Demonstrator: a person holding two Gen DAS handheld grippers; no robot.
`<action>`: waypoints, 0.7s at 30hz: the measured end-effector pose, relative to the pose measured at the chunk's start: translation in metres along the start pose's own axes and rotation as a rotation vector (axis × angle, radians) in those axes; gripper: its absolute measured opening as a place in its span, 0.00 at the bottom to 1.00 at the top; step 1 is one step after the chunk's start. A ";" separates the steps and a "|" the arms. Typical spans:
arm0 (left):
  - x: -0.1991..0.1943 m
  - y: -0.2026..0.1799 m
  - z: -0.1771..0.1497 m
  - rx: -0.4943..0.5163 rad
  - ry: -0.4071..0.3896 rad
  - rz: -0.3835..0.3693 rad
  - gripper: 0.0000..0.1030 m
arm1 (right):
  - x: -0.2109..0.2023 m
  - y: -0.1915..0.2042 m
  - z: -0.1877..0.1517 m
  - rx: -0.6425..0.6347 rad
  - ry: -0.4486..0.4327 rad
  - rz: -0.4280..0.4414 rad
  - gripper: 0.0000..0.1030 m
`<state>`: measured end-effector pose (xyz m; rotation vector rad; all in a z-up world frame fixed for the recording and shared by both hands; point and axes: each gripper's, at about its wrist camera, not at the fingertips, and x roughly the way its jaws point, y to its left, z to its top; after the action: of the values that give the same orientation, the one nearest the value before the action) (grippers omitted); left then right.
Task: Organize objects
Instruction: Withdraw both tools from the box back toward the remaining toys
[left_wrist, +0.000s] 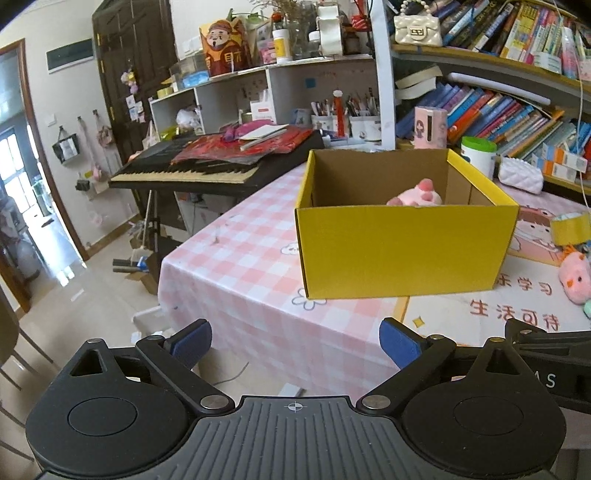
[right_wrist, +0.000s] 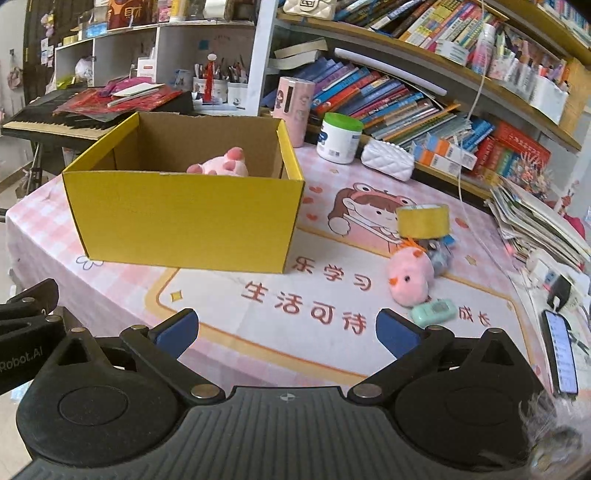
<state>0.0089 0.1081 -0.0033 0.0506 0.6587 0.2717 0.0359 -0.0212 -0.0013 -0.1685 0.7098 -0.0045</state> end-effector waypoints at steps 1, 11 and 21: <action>-0.002 0.001 -0.002 0.004 0.001 -0.004 0.96 | -0.002 0.000 -0.003 0.003 0.002 -0.004 1.00; -0.013 0.005 -0.016 0.030 0.018 -0.037 0.96 | -0.018 0.002 -0.021 0.017 0.012 -0.036 1.00; -0.020 0.005 -0.025 0.049 0.025 -0.065 0.96 | -0.026 -0.002 -0.035 0.033 0.025 -0.058 1.00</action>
<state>-0.0226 0.1066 -0.0111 0.0728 0.6908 0.1935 -0.0065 -0.0270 -0.0104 -0.1574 0.7289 -0.0739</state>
